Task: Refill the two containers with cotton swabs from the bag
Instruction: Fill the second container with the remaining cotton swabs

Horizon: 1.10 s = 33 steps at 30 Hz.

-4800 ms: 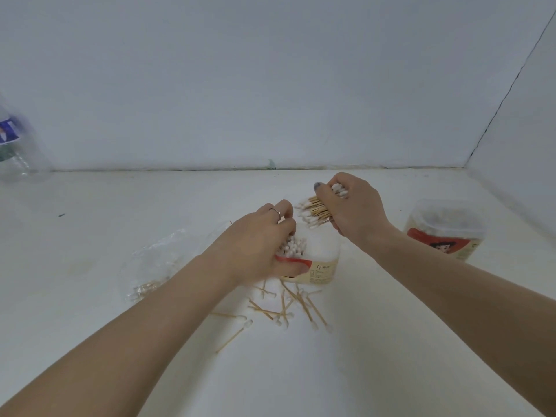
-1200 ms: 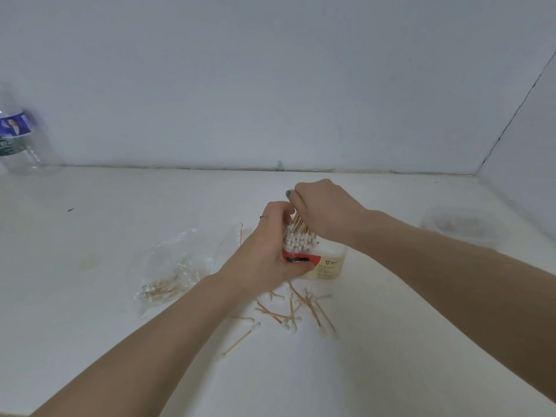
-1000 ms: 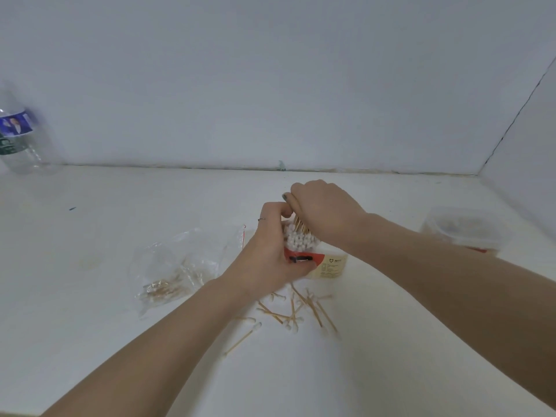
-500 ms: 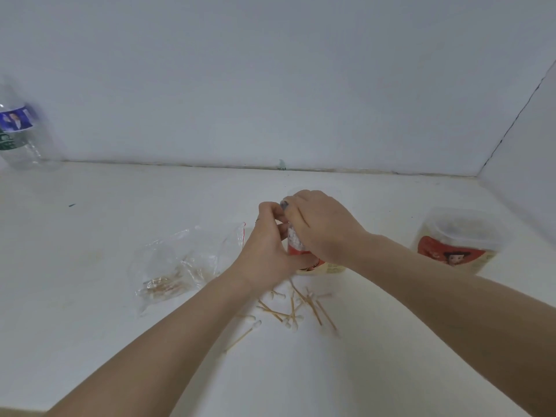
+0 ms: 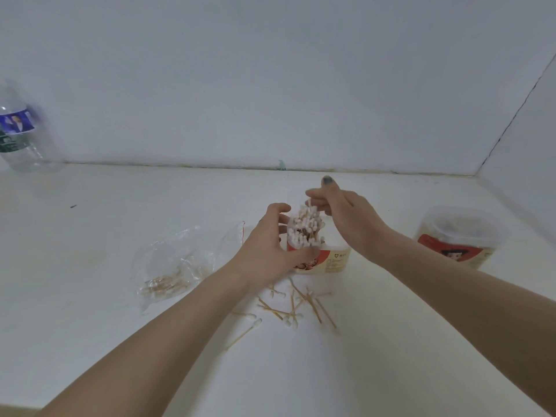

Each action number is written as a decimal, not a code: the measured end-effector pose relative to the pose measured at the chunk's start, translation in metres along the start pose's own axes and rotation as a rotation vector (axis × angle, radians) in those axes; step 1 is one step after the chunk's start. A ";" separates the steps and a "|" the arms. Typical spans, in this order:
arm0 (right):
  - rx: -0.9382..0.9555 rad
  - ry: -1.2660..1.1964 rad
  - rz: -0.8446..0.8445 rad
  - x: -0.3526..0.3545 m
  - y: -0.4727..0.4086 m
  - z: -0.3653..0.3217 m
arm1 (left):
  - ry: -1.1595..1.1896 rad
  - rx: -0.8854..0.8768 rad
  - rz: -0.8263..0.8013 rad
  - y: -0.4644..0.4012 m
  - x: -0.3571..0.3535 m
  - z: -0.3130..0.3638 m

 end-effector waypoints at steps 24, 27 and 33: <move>0.219 0.242 0.071 0.001 0.036 0.009 | 0.082 0.110 0.051 -0.009 -0.010 0.023; 0.163 0.078 0.120 0.007 0.036 0.016 | 0.109 0.117 0.080 -0.010 -0.015 0.021; 0.238 0.061 0.185 0.010 0.037 0.018 | 0.255 0.258 0.035 -0.011 -0.019 0.010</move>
Point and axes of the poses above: each hand's wrist, its own y-axis away from the middle knuckle, its own x-axis out of the back of the hand, z = x × y, the point moved 4 cm from there along -y, towards the middle knuckle, and after that the axes turned 4 degrees about -x, right-handed, at the moved point
